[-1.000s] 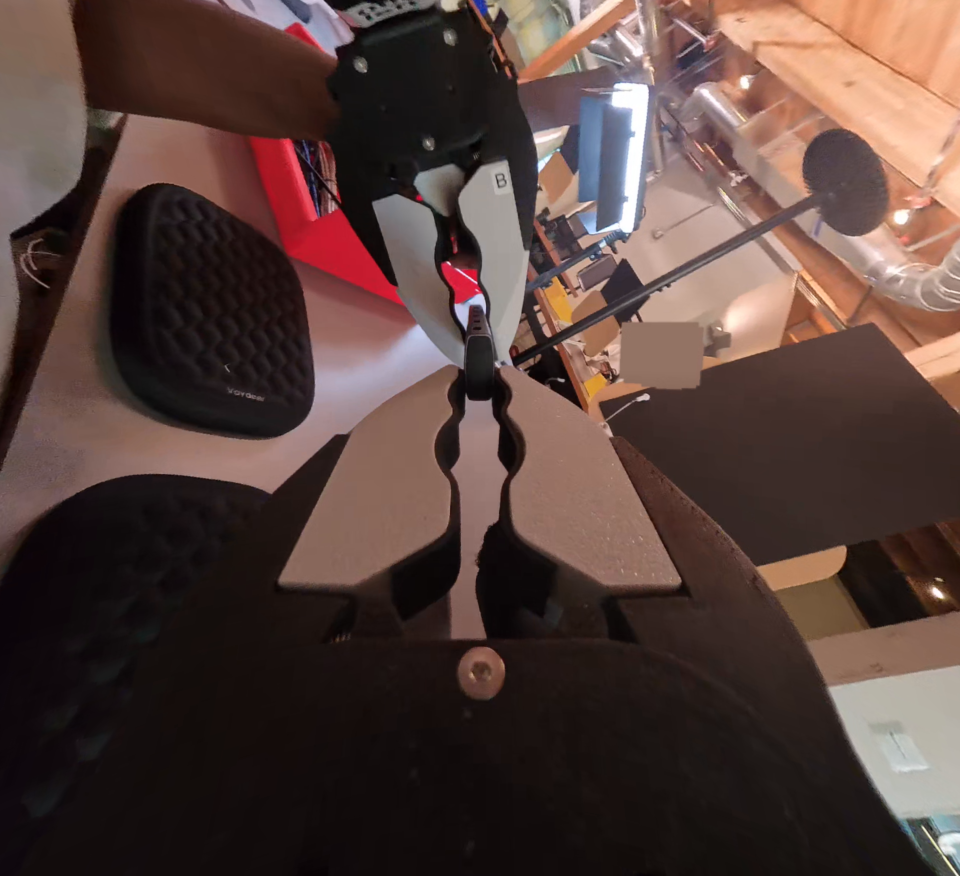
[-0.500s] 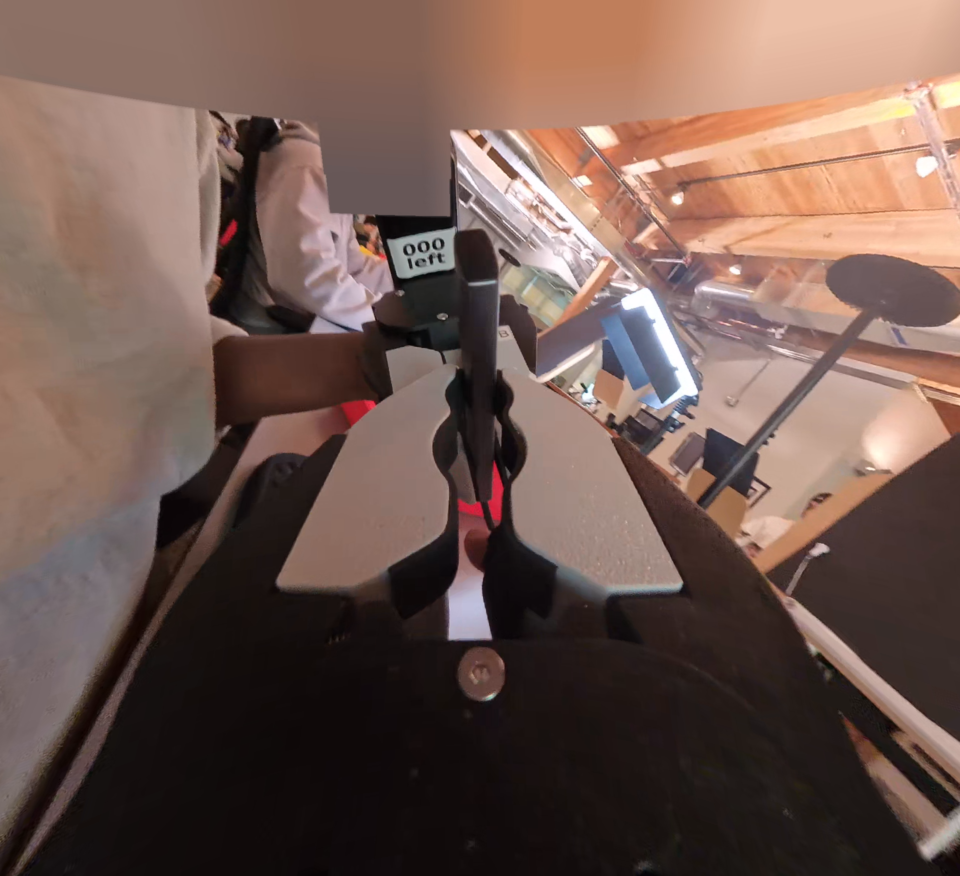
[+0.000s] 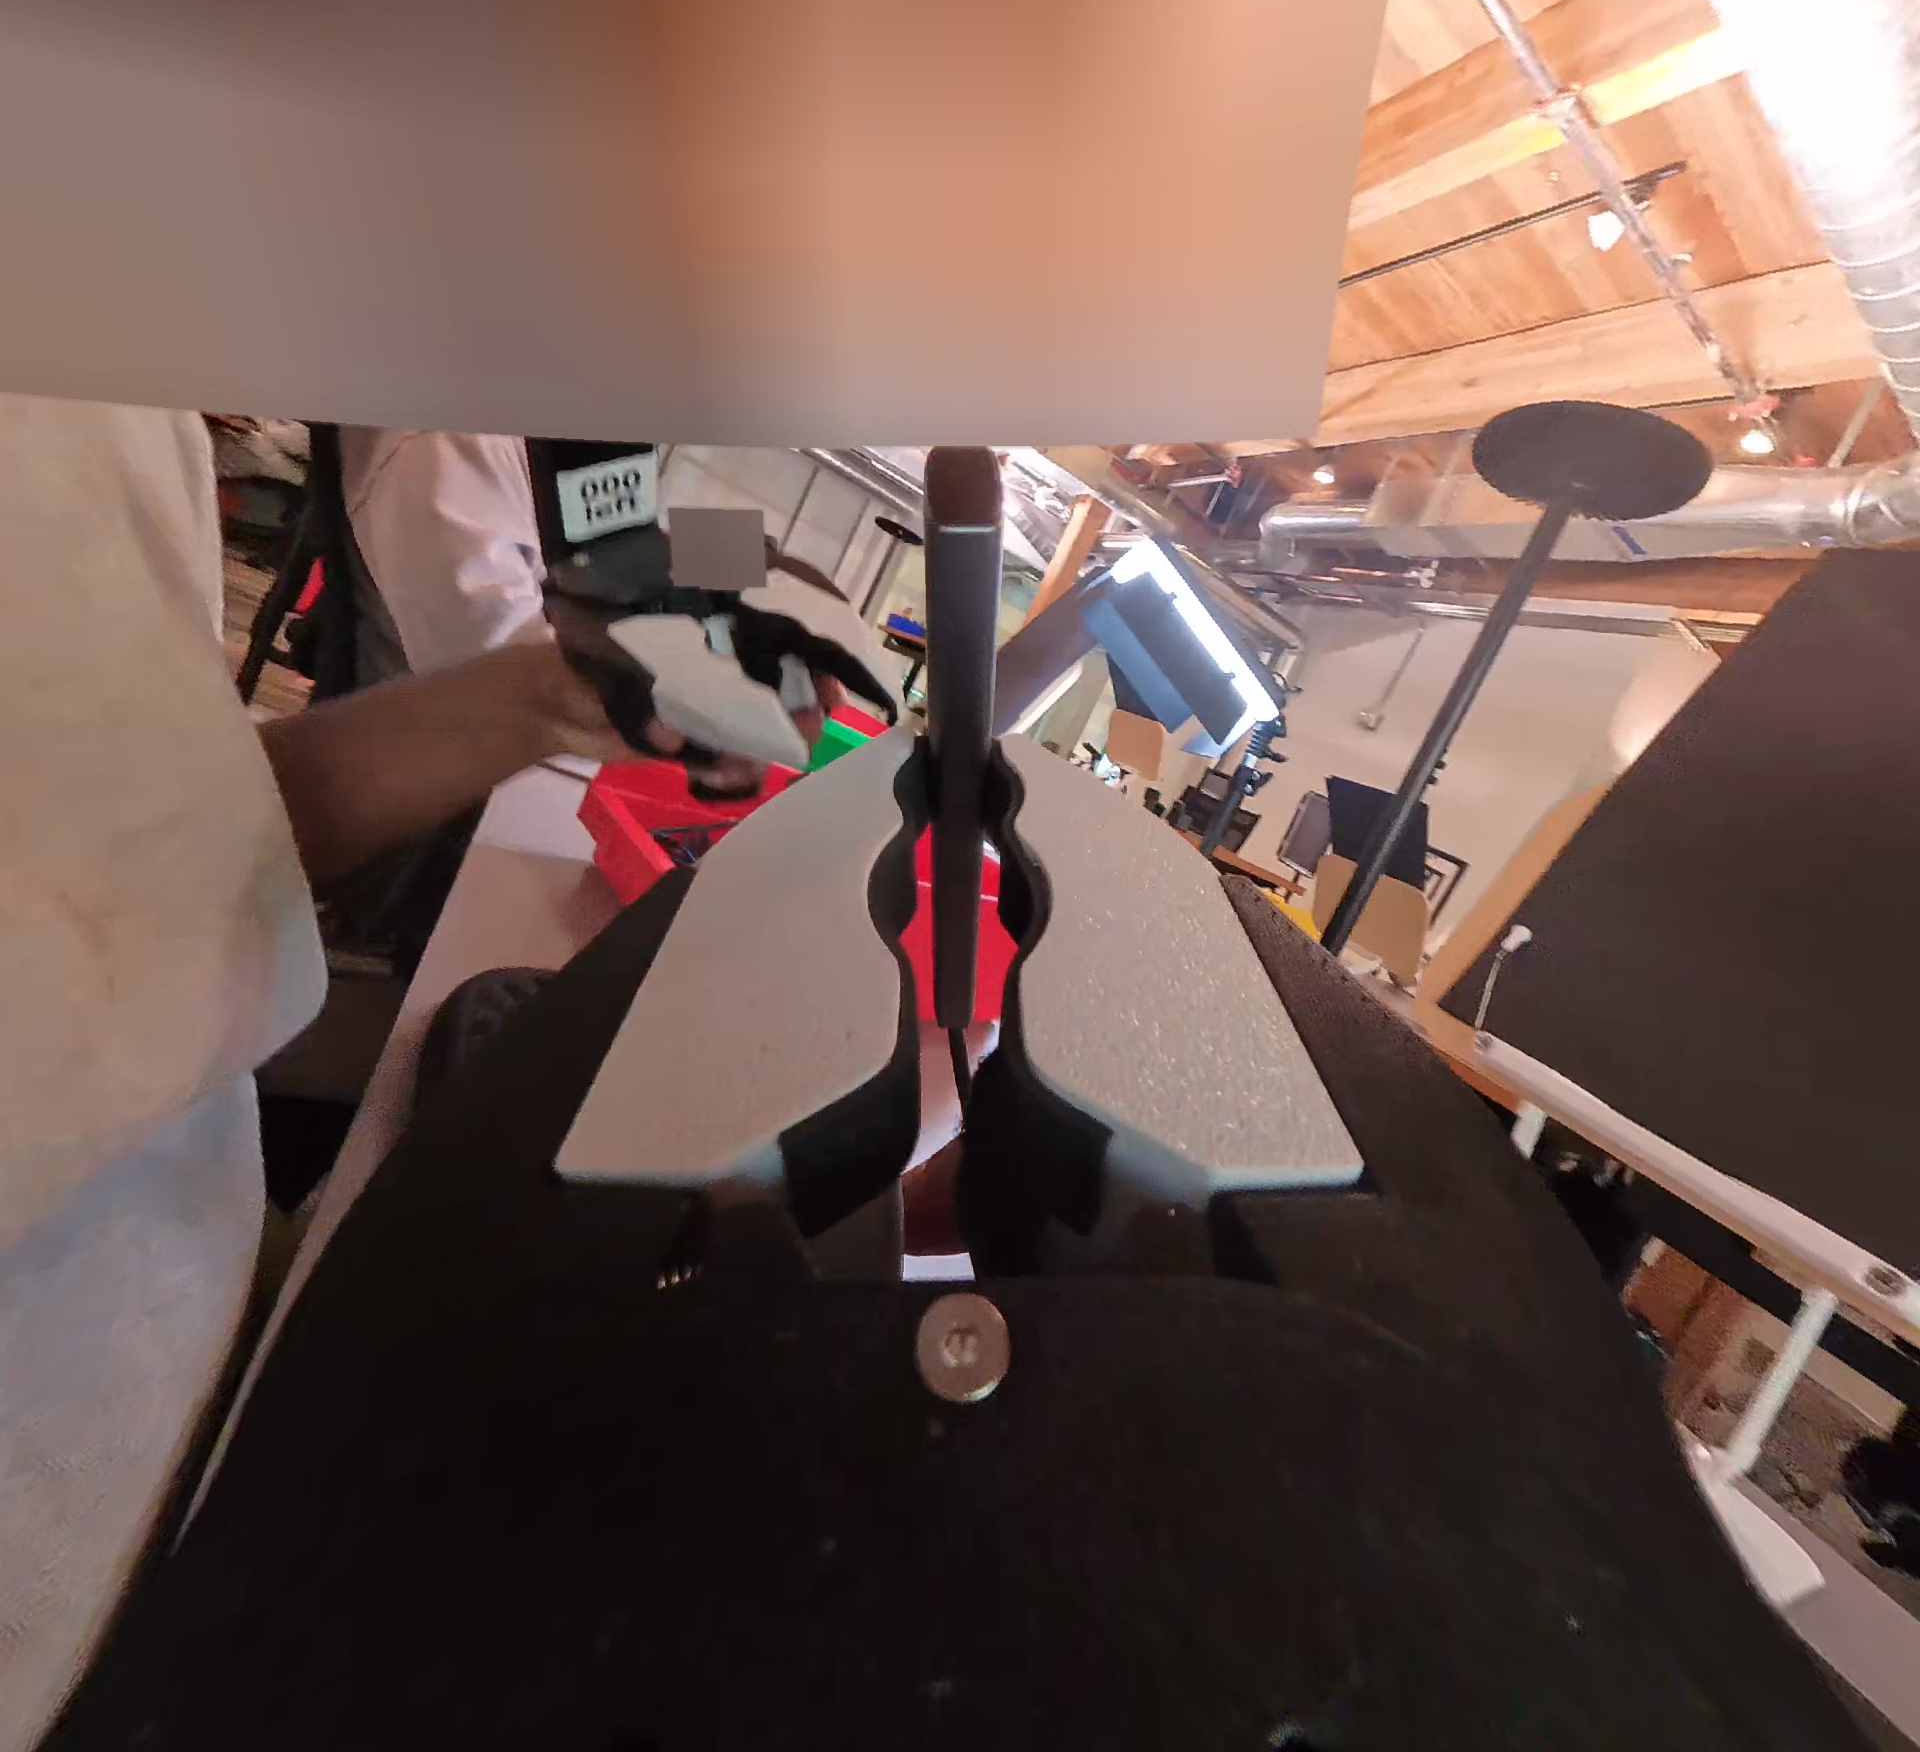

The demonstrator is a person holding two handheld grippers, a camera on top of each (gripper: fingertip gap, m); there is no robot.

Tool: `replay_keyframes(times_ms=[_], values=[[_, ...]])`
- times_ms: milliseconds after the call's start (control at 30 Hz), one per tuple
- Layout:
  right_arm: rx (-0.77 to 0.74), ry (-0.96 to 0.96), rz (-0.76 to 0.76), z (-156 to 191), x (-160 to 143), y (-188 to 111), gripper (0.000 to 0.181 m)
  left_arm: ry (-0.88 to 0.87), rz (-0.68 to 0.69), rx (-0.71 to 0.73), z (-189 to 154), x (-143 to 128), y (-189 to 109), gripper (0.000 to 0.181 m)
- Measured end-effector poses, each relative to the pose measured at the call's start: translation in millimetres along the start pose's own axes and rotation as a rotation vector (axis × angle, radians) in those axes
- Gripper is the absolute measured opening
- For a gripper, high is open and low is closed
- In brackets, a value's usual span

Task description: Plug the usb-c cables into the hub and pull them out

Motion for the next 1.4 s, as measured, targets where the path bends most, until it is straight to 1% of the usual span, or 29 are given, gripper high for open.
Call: replay_keyframes(times_ms=[33, 100, 133, 167, 233, 267, 300, 333, 400, 467, 500, 567, 633, 667, 733, 833, 900, 967, 1033, 1167, 1300, 1400], values=[[-0.008, -0.01, 0.015, -2, -2, -2, 0.01, -0.023, 0.082, 0.064, 13, -7, -19, 0.032], [-0.029, -0.033, 0.05, -5, -6, -5, 0.01, -0.143, 0.274, 0.185, 36, -27, -63, 0.031], [-0.038, -0.042, 0.061, -6, -8, -6, 0.01, -0.225, 0.392, 0.224, 41, -42, -87, 0.032], [-0.043, -0.046, 0.07, -7, -9, -6, 0.009, -0.292, 0.531, 0.294, 47, -59, -114, 0.033], [-0.051, -0.044, 0.076, -8, -13, -7, 0.01, -0.385, 0.784, 0.581, 61, -89, -175, 0.033], [-0.053, -0.039, 0.078, -8, -15, -8, 0.01, -0.454, 0.883, 0.69, 63, -99, -201, 0.033], [-0.054, -0.034, 0.082, -8, -17, -8, 0.01, -0.534, 0.95, 0.743, 61, -106, -219, 0.034], [-0.057, -0.03, 0.086, -9, -19, -8, 0.01, -0.612, 0.979, 0.749, 57, -112, -228, 0.037], [-0.065, -0.028, 0.093, -10, -22, -8, 0.009, -0.709, 0.959, 0.717, 52, -117, -231, 0.041], [-0.064, -0.026, 0.098, -9, -24, -7, 0.01, -0.735, 0.926, 0.707, 52, -120, -225, 0.041], [-0.063, -0.026, 0.101, -9, -25, -7, 0.01, -0.75, 0.93, 0.72, 54, -123, -222, 0.04], [-0.065, -0.031, 0.106, -9, -25, -7, 0.01, -0.772, 1.0, 0.765, 56, -132, -219, 0.038], [-0.072, -0.035, 0.103, -9, -25, -7, 0.009, -0.789, 1.11, 0.85, 59, -147, -224, 0.036], [-0.075, -0.035, 0.1, -9, -25, -8, 0.009, -0.815, 1.133, 0.872, 59, -155, -224, 0.036], [-0.081, -0.036, 0.095, -10, -24, -9, 0.009, -0.882, 1.104, 0.888, 61, -170, -220, 0.035], [-0.092, -0.049, 0.095, -11, -22, -10, 0.009, -1.016, 1.018, 0.88, 63, -190, -210, 0.031], [-0.1, -0.06, 0.097, -12, -22, -11, 0.01, -1.048, 1.046, 0.932, 64, -202, -214, 0.029], [-0.104, -0.063, 0.095, -13, -21, -12, 0.01, -1.046, 1.12, 1.004, 65, -210, -221, 0.029], [-0.107, -0.063, 0.092, -13, -21, -13, 0.009, -1.02, 1.141, 1.061, 70, -211, -224, 0.027], [-0.109, -0.057, 0.092, -14, -23, -15, 0.009, -0.889, 1.229, 1.166, 81, -210, -229, 0.025], [-0.119, -0.055, 0.083, -16, -22, -18, 0.009, -0.847, 1.302, 1.176, 84, -220, -230, 0.019], [-0.126, -0.055, 0.082, -18, -21, -21, 0.009, -0.878, 1.325, 1.145, 80, -228, -228, 0.019]])
Point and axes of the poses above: each gripper's, where its closed fingertips meet, y out along the fingers, x out of its top, z = x × y across the jaws, the point moved 5 cm from there along -y, back along the fingers, and after that the axes turned 4 degrees about -x, right-handed, at the moved point
